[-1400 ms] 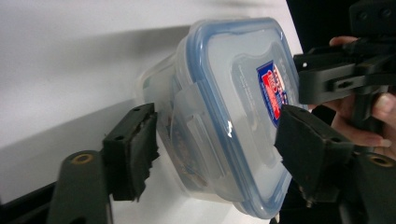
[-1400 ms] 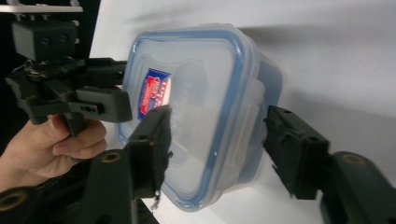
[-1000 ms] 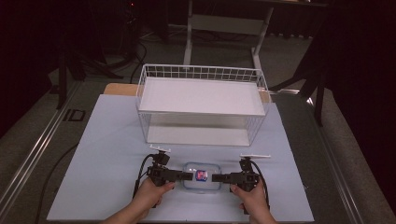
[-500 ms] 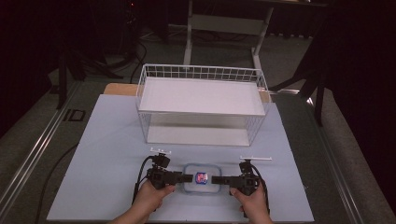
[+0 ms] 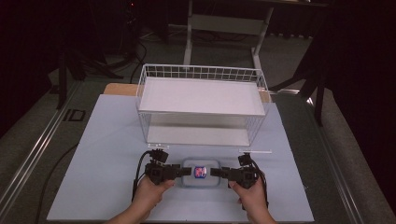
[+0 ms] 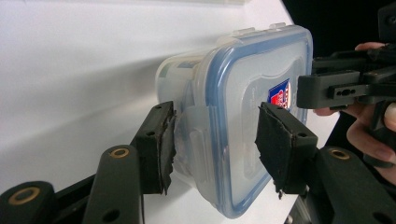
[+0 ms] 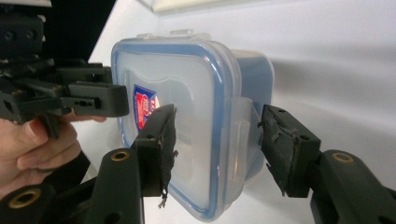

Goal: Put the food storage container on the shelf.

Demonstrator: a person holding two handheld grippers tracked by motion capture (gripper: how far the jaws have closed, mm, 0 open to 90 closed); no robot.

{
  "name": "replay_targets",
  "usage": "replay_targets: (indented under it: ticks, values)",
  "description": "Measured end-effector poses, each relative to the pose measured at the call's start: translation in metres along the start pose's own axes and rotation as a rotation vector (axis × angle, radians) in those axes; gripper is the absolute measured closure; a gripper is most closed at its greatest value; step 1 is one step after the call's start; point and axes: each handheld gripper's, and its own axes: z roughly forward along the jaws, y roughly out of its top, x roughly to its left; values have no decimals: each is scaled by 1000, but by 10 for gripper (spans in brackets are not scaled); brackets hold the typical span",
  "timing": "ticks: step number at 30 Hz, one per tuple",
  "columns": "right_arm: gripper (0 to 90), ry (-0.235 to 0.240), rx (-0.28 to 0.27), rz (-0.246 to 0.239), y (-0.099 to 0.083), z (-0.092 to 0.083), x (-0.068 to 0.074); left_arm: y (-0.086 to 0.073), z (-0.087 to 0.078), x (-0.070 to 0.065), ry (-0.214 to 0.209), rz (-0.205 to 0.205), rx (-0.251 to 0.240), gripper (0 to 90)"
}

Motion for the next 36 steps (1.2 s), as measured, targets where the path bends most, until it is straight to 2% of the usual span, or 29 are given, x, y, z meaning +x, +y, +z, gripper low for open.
replay_targets:
  ticks: [2,3,6,8,9,14,16,17,20,21,22,24,26,30,32,33,35,36]
  values:
    - [466,0,-22,-12,8,-1,2,8,-2,1,1,11,-18,491]
    - [466,-6,-55,-23,19,-1,5,13,-4,2,-2,14,-34,491]
    - [466,0,-75,-38,29,0,5,27,-6,4,6,28,-65,493]
    - [466,14,-106,-40,37,1,3,34,-7,4,17,58,-82,495]
    - [466,15,-116,-48,39,2,3,38,-7,5,17,59,-96,496]
    - [465,3,-168,-48,56,9,-3,54,1,16,28,70,-108,494]
    - [464,-1,-186,-33,60,13,-7,58,5,21,30,77,-114,493]
    - [464,-14,-200,-40,61,16,-8,59,8,25,21,67,-119,492]
    - [464,-44,-230,-49,64,23,-11,61,16,37,4,76,-134,492]
    - [464,-43,-230,-32,64,26,-14,62,18,40,-1,90,-134,492]
    - [464,-42,-230,-25,64,29,-16,62,20,43,2,80,-135,492]
    - [464,-48,-232,-22,64,34,-21,64,26,50,3,88,-130,491]
    - [463,-50,-238,-10,66,39,-27,66,30,53,10,67,-142,489]
    - [464,-45,-250,7,70,44,-34,69,34,57,11,59,-153,489]
    - [463,-48,-254,7,71,46,-35,71,37,59,11,42,-156,488]
    - [463,-48,-256,11,72,47,-36,72,37,61,28,72,-163,488]
    - [462,-39,-262,29,73,49,-39,73,38,62,27,89,-166,488]
    - [461,-45,-270,16,73,50,-40,74,39,64,30,93,-157,487]
